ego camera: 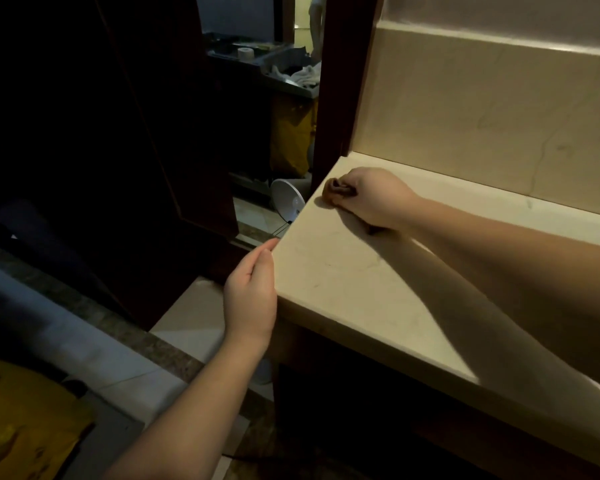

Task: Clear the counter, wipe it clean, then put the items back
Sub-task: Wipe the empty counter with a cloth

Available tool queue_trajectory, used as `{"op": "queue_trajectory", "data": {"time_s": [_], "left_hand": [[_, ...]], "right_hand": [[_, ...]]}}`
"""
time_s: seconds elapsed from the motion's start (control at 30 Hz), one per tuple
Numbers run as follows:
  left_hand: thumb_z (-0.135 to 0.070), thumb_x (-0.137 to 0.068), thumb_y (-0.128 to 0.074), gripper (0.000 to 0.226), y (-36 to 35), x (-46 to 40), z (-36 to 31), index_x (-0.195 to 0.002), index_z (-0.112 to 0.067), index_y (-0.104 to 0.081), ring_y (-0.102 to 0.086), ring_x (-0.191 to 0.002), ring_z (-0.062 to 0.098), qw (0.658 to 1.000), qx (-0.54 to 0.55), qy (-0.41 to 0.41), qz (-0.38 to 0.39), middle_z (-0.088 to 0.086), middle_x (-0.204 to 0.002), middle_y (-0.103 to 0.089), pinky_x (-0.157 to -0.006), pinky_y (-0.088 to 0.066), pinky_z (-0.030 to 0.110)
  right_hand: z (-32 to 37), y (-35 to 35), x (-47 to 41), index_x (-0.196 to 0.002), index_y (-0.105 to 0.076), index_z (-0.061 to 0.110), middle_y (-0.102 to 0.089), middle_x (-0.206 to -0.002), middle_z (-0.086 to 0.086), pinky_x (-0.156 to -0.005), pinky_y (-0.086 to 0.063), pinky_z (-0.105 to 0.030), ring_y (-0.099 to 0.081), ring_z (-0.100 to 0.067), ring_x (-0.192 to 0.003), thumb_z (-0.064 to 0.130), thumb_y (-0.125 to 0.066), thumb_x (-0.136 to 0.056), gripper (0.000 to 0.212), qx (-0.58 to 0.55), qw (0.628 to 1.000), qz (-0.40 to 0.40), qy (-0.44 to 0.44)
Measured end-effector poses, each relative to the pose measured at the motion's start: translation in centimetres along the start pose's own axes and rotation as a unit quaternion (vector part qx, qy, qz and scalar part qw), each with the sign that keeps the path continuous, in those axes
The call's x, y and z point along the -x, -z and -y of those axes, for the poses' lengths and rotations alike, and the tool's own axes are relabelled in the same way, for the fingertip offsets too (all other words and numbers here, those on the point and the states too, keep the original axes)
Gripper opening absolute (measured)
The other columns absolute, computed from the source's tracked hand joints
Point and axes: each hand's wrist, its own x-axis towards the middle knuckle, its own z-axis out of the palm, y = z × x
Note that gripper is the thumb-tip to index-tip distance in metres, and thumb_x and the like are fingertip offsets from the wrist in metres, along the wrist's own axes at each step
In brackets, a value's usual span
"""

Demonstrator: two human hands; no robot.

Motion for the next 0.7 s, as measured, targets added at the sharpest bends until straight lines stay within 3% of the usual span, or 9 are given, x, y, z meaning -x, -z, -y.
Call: {"op": "queue_trajectory", "data": {"time_s": [0.13, 0.17, 0.33, 0.4, 0.47, 0.53, 0.63, 0.7], "left_hand": [[-0.018, -0.102, -0.041, 0.027, -0.3, 0.1, -0.1, -0.116, -0.023, -0.064, -0.057, -0.091, -0.015, 1.000, 0.015, -0.007, -0.016, -0.020, -0.100, -0.064, -0.066, -0.041, 0.000], [-0.018, -0.102, -0.041, 0.027, -0.3, 0.1, -0.2, -0.117, -0.022, -0.063, -0.057, -0.089, -0.018, 1.000, 0.012, -0.009, -0.014, -0.020, -0.100, -0.064, -0.066, -0.041, 0.000], [-0.021, -0.103, -0.041, 0.031, -0.1, -0.1, 0.1, -0.125, -0.017, -0.062, -0.056, -0.099, -0.015, 1.000, 0.013, -0.005, -0.002, -0.020, -0.109, -0.063, -0.074, -0.043, 0.000], [-0.021, -0.103, -0.041, 0.029, -0.1, 0.0, 0.1, -0.123, -0.019, -0.062, -0.057, -0.099, -0.013, 1.000, 0.016, -0.007, -0.007, -0.020, -0.108, -0.064, -0.074, -0.044, 0.002], [-0.021, -0.103, -0.040, 0.027, -0.2, 0.2, 0.0, -0.117, -0.025, -0.063, -0.058, -0.096, -0.012, 1.000, 0.016, -0.011, -0.006, -0.020, -0.104, -0.065, -0.072, -0.044, 0.003], [-0.019, -0.103, -0.040, 0.026, -0.2, 0.1, -0.1, -0.112, -0.030, -0.062, -0.058, -0.094, -0.013, 1.000, 0.014, -0.015, -0.001, -0.021, -0.102, -0.065, -0.071, -0.043, 0.003], [-0.019, -0.103, -0.041, 0.025, -0.1, 0.1, -0.2, -0.109, -0.033, -0.061, -0.057, -0.093, -0.016, 1.000, 0.010, -0.017, 0.002, -0.023, -0.099, -0.065, -0.071, -0.043, 0.001], [-0.019, -0.103, -0.041, 0.025, -0.1, 0.1, -0.2, -0.108, -0.034, -0.061, -0.057, -0.094, -0.016, 1.000, 0.010, -0.010, 0.002, -0.024, -0.099, -0.065, -0.072, -0.043, 0.001]], "right_hand": [[3.0, -1.5, 3.9, -0.104, -0.069, 0.020, -0.055, -0.092, 0.009, -0.071, -0.029, -0.020, -0.049, -0.009, -0.085, 0.038, -0.062, -0.090, 0.024, -0.032, 0.986, 0.042, 0.160], [2.5, -1.2, 4.1, -0.103, -0.069, 0.019, -0.056, -0.093, 0.008, -0.071, -0.029, -0.020, -0.048, -0.009, -0.084, 0.038, -0.061, -0.091, 0.025, -0.026, 0.985, 0.053, 0.161], [-2.7, 0.7, -0.9, -0.067, -0.050, 0.018, -0.057, -0.075, -0.003, -0.062, -0.031, -0.030, -0.057, -0.028, -0.079, 0.058, -0.056, -0.086, 0.044, 0.001, 0.998, 0.003, -0.064], [-1.4, -0.4, -0.9, -0.070, -0.052, 0.019, -0.057, -0.078, -0.002, -0.063, -0.030, -0.028, -0.057, -0.026, -0.081, 0.051, -0.058, -0.088, 0.037, -0.005, 0.999, -0.008, -0.031], [1.2, -1.5, 1.0, -0.081, -0.062, 0.021, -0.059, -0.083, 0.002, -0.066, -0.031, -0.024, -0.055, -0.019, -0.081, 0.041, -0.061, -0.090, 0.022, -0.031, 0.998, 0.018, 0.057], [2.1, -1.5, 2.6, -0.080, -0.059, 0.023, -0.053, -0.081, 0.007, -0.067, -0.029, -0.024, -0.050, -0.016, -0.077, 0.036, -0.062, -0.090, 0.017, -0.033, 0.992, 0.057, 0.108], [-1.4, 0.1, -0.2, -0.069, -0.045, 0.020, -0.049, -0.068, 0.003, -0.060, -0.027, -0.028, -0.051, -0.020, -0.066, 0.051, -0.058, -0.089, 0.040, 0.003, 1.000, 0.015, -0.003], [-3.8, 0.4, -3.1, -0.073, -0.053, 0.018, -0.056, -0.074, -0.006, -0.060, -0.032, -0.031, -0.058, -0.029, -0.076, 0.056, -0.055, -0.088, 0.042, 0.023, 0.996, 0.000, -0.090]]}}
